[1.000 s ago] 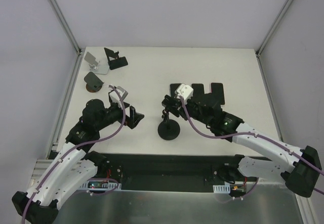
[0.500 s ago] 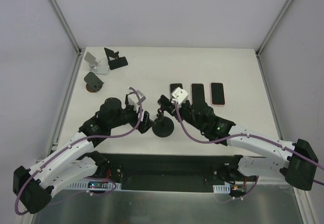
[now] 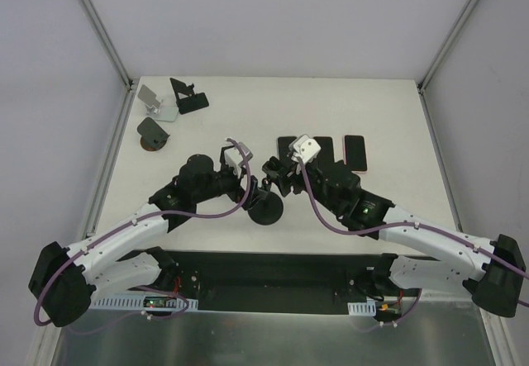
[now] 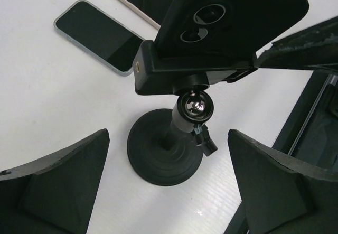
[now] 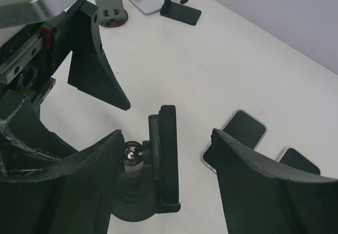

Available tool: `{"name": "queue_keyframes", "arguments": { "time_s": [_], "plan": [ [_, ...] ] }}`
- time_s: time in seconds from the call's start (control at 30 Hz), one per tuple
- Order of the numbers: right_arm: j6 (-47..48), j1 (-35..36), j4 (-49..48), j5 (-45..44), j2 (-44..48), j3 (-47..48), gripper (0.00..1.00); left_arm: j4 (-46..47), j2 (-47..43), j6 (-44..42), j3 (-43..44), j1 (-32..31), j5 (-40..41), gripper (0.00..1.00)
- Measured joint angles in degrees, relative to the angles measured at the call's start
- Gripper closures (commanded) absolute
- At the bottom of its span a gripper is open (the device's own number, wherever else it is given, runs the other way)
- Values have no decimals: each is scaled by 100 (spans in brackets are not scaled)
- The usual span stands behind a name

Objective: Remove the phone from the phone stand

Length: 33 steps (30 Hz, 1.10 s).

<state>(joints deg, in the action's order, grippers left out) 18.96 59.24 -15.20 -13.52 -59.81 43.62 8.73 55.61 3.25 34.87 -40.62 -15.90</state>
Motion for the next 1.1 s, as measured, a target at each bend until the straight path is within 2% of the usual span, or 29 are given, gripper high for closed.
{"name": "queue_keyframes", "arguments": {
  "time_s": [0.47,0.67,0.93,0.97,1.1],
  "plan": [
    [-382,0,1025,-619,149,195,23,675,671,-372,0,-498,444,24],
    [-485,0,1263,-682,179,214,24,960,905,-424,0,-636,623,39],
    [-546,0,1292,-656,-28,229,24,1244,1152,-435,0,-743,695,69],
    [-551,0,1290,-658,-74,234,24,1270,1167,-433,0,-745,695,79],
    [-551,0,1250,-662,-199,234,25,1325,1189,-444,0,-778,719,99]
  ]
}}
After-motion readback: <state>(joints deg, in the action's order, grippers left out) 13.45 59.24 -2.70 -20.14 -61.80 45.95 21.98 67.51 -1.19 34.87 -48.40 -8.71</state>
